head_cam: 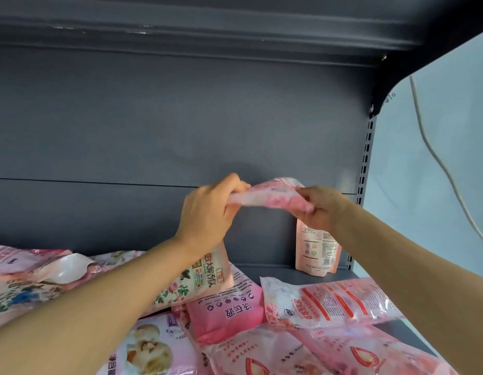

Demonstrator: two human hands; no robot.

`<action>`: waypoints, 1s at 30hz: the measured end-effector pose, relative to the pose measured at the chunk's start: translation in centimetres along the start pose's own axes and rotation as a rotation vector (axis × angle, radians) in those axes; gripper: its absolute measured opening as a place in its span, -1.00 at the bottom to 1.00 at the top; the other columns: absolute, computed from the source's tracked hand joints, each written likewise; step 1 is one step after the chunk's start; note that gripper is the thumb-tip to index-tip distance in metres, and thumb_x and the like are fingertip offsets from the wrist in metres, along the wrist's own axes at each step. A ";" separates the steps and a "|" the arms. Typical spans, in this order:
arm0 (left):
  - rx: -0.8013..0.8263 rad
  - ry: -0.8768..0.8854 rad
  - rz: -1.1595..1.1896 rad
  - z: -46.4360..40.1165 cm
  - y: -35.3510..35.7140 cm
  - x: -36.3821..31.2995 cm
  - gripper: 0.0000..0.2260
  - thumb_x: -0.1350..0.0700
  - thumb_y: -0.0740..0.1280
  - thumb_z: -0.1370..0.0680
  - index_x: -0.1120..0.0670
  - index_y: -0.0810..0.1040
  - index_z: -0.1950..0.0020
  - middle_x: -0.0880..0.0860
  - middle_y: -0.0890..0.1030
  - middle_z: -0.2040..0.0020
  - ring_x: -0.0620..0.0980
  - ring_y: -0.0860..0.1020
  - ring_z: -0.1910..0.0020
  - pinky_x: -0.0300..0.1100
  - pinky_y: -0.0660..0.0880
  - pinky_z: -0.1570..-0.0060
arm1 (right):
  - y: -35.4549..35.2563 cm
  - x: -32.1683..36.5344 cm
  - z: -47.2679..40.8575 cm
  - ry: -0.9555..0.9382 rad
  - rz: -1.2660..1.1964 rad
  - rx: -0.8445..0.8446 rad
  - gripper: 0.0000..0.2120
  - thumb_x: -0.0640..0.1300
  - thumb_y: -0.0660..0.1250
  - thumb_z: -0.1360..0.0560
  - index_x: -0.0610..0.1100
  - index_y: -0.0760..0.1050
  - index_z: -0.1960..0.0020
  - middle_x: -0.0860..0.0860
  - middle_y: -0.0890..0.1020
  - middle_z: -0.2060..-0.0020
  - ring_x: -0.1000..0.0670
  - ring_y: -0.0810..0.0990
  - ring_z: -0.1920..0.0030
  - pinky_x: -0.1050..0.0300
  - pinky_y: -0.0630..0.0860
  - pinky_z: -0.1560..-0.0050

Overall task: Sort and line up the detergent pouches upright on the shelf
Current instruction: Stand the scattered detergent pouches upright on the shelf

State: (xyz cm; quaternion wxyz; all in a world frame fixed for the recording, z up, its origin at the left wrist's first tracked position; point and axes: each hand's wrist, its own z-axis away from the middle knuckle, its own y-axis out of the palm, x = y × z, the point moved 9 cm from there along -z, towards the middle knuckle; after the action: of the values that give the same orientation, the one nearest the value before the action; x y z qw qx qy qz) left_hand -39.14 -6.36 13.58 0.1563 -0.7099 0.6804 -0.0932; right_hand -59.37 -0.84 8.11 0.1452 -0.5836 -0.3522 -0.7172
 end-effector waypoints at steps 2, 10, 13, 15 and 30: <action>-0.057 -0.062 0.095 -1.8 -1.0 -0.1 -0.85 0.01 0.24 -0.51 0.05 0.48 0.19 -0.01 0.65 0.30 0.10 0.57 0.37 -0.07 0.48 0.38 | 0.0 -0.4 0.7 0.014 0.035 0.045 -0.82 -0.42 0.13 -0.56 -0.34 0.51 0.05 -0.18 0.65 0.36 -0.03 0.62 0.53 0.16 0.58 0.53; 0.014 -0.443 0.324 -4.8 1.1 2.9 -0.60 0.17 0.40 -0.48 0.05 0.34 0.52 -0.12 0.31 0.61 -0.17 0.29 0.58 -0.37 0.20 0.51 | -2.8 -0.9 2.4 -0.047 0.492 -0.034 -0.76 -0.19 0.21 -0.54 -0.21 0.47 0.28 -0.08 0.56 0.40 -0.01 0.49 0.43 0.17 0.38 0.41; 0.067 -0.564 0.382 -4.3 3.6 4.1 -0.69 0.17 0.40 -0.47 0.33 0.45 0.39 0.16 0.50 0.46 -0.03 0.42 0.44 -0.10 0.40 0.41 | -1.3 0.9 2.8 -0.246 0.431 0.185 -0.88 -0.19 0.25 -0.53 -0.17 0.53 0.00 -0.04 0.65 0.14 -0.02 0.60 0.13 0.12 0.49 0.08; 0.060 -0.630 0.412 -3.8 4.6 4.6 -0.72 0.15 0.41 -0.48 0.39 0.54 0.20 0.31 0.60 0.26 0.07 0.51 0.33 0.05 0.53 0.29 | -0.3 0.8 2.9 -0.257 0.392 0.327 -0.82 -0.23 0.23 -0.54 -0.13 0.54 -0.11 -0.01 0.69 0.03 -0.02 0.64 -0.02 0.06 0.52 -0.08; 0.107 -0.956 0.560 -3.8 10.1 8.8 -0.67 -0.07 0.20 -0.60 0.08 0.35 0.29 -0.02 0.48 0.30 -0.05 0.49 0.31 -0.19 0.43 0.28 | -2.2 3.6 -3.2 -0.368 0.541 -0.153 -0.83 -0.22 0.26 -0.54 -0.28 0.56 0.13 -0.18 0.69 0.15 -0.16 0.69 0.15 -0.08 0.64 0.07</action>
State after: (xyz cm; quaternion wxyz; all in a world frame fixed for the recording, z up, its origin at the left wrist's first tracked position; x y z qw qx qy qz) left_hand -49.44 -15.69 12.94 0.5023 -0.4562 0.6908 0.2497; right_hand -64.11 -0.69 10.50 0.2197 -0.7849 -0.1500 -0.5596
